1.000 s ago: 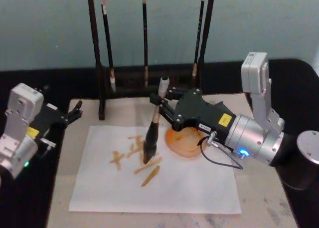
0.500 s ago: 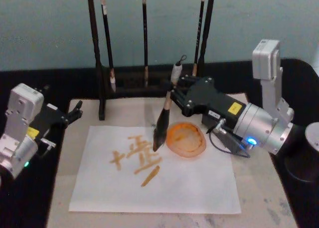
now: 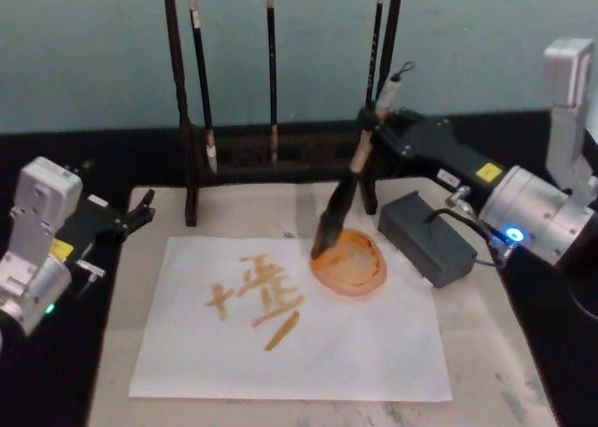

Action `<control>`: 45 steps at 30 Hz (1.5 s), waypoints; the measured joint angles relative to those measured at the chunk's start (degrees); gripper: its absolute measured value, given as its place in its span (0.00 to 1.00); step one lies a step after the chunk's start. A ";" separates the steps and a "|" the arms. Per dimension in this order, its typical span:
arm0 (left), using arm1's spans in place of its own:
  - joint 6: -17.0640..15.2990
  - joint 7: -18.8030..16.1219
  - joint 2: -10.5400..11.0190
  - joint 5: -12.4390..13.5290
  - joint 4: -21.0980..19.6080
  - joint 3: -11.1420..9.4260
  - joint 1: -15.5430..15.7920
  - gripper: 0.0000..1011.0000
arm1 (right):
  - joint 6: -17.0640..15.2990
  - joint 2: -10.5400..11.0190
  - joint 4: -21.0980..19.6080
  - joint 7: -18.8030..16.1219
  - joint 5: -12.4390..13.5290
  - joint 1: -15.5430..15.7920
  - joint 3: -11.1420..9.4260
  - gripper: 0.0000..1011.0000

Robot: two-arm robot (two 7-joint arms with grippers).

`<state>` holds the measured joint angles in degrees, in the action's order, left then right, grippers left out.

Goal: Pick up the brush from the inkstone, write on the paper, then place the brush back to its original position.

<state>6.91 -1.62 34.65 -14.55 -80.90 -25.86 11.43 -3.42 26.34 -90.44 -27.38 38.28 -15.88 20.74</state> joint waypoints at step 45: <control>0.00 0.00 0.00 0.00 0.00 0.00 0.00 1.00 | -25.20 -4.63 22.10 11.62 39.24 -5.60 -11.42 0.17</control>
<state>6.91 -1.62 34.65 -14.55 -80.90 -25.86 11.43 -28.63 21.71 -68.34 -15.76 77.52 -21.48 9.32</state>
